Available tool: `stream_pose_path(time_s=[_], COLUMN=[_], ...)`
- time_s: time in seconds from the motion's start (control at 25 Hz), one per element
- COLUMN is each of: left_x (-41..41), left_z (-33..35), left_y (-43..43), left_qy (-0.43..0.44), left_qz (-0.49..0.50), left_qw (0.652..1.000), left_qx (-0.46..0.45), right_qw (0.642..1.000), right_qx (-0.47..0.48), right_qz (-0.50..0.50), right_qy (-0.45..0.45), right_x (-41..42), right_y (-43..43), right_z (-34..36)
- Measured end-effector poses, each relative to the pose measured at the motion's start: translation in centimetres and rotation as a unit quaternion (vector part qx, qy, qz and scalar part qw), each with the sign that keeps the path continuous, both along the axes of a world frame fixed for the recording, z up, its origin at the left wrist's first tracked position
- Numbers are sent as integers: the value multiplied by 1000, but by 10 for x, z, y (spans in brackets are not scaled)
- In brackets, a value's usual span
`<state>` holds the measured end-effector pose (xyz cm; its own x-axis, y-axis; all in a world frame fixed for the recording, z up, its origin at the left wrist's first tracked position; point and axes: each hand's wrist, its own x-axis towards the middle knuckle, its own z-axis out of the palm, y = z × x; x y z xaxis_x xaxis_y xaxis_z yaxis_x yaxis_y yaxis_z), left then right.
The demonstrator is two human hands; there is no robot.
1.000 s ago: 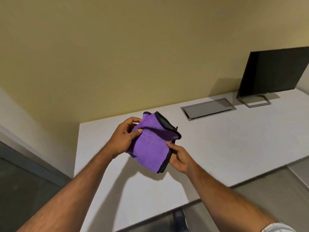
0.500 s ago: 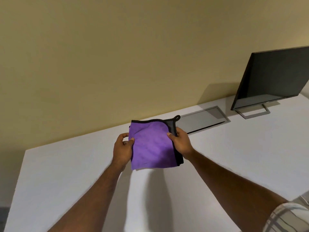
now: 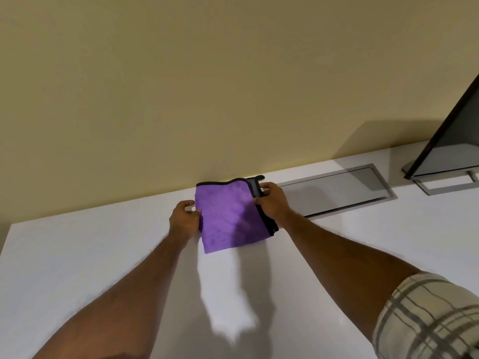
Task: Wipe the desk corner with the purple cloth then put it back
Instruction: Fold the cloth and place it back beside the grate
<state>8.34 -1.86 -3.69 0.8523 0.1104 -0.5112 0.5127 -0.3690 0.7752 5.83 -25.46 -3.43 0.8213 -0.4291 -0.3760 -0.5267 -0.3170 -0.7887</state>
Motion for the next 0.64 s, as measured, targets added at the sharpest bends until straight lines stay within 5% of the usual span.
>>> stream_pose_path(time_s=[0.08,0.2,0.36,0.64], left_x=[-9,-32,-41,-52], left_z=[-2,-6,-25,12], left_y=[4,2,-1,17], left_qy=[-118,-272,-192,-176], left_qz=[-91,-291,-445,-483], left_qw=[979,891,803,758], left_qx=[136,218,347,402], right_qw=[996,951,872,870], right_qx=[-80,-246,-332,-348], right_qz=[35,146,354,350], right_qy=[-21,-120,-62,20], right_x=[-5,-23,-48,-57], right_y=[-3,2,17,29], right_z=[-2,-5,-28,-14])
